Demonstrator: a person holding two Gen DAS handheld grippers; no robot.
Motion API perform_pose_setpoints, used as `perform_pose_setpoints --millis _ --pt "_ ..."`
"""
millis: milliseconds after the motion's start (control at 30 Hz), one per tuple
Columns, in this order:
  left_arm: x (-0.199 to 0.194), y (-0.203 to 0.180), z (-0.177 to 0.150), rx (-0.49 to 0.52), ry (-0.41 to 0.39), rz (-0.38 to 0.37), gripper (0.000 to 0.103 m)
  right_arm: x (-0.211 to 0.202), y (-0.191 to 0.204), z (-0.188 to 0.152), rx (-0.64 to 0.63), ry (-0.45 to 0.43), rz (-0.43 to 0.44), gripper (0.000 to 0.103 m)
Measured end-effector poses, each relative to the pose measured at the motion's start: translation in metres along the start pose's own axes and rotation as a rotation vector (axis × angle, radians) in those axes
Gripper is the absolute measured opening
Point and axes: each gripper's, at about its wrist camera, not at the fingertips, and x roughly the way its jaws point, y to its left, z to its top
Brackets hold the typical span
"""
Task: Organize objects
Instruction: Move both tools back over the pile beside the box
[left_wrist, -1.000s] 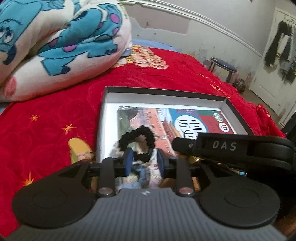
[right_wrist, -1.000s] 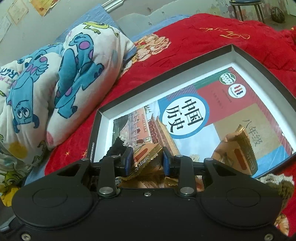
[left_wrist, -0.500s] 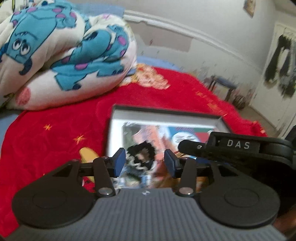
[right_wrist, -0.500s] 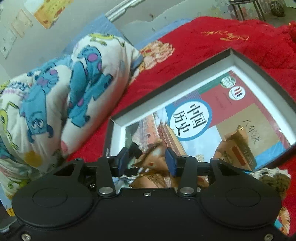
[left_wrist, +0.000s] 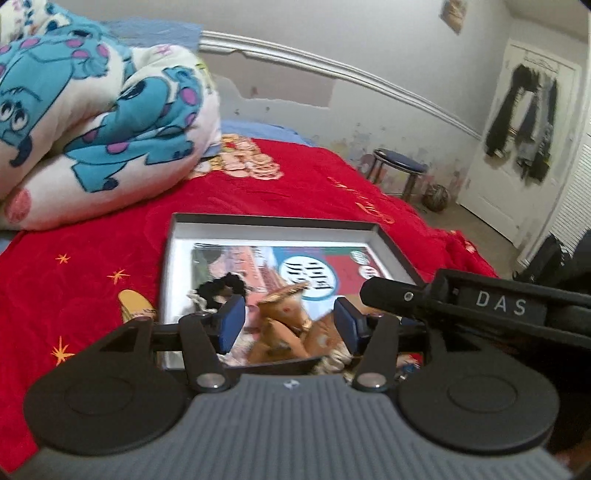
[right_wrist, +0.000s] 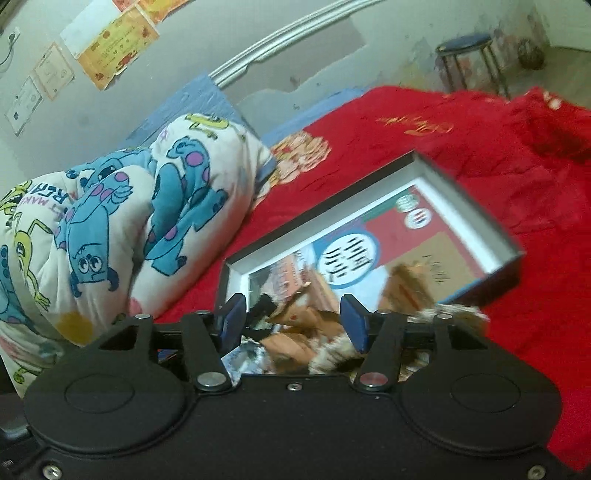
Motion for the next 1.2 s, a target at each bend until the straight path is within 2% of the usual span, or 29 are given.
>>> perform_pose_setpoints --millis 200,300,433,567,700,767,867,967,1033,1100,1200 --pt "-0.011 -0.012 -0.008 -0.022 0.000 -0.075 0.074 -0.037 -0.011 0.001 -0.049 -0.039 -0.094 0.056" --pt "-0.012 -0.016 -0.010 -0.005 -0.009 -0.048 0.074 -0.054 -0.026 0.003 -0.035 -0.047 -0.147 0.055" --pt "-0.007 -0.014 -0.014 -0.008 0.001 -0.015 0.075 -0.071 -0.052 0.007 -0.017 -0.033 -0.261 0.055" --pt "0.006 -0.012 -0.019 0.011 0.024 0.012 0.075 -0.070 -0.075 0.013 0.048 0.001 -0.319 0.053" --pt "0.020 -0.012 -0.026 0.008 0.054 0.005 0.075 -0.060 -0.091 0.009 0.088 0.044 -0.363 0.052" --pt "0.027 -0.015 -0.030 0.007 0.076 -0.002 0.075 -0.052 -0.095 0.005 0.101 0.070 -0.362 0.052" --pt "0.032 -0.018 -0.039 -0.002 0.109 -0.009 0.075 -0.045 -0.101 0.001 0.149 0.107 -0.313 0.051" --pt "0.037 -0.027 -0.046 0.030 0.129 -0.028 0.075 -0.038 -0.111 -0.003 0.213 0.143 -0.278 0.049" --pt "0.040 -0.033 -0.050 0.041 0.117 -0.007 0.075 -0.037 -0.117 -0.004 0.252 0.151 -0.269 0.047" --pt "0.040 -0.041 -0.055 0.064 0.057 0.053 0.075 -0.034 -0.117 -0.004 0.262 0.148 -0.267 0.046" --pt "0.049 -0.045 -0.057 0.088 0.066 0.048 0.075 -0.027 -0.114 -0.005 0.243 0.152 -0.267 0.046"
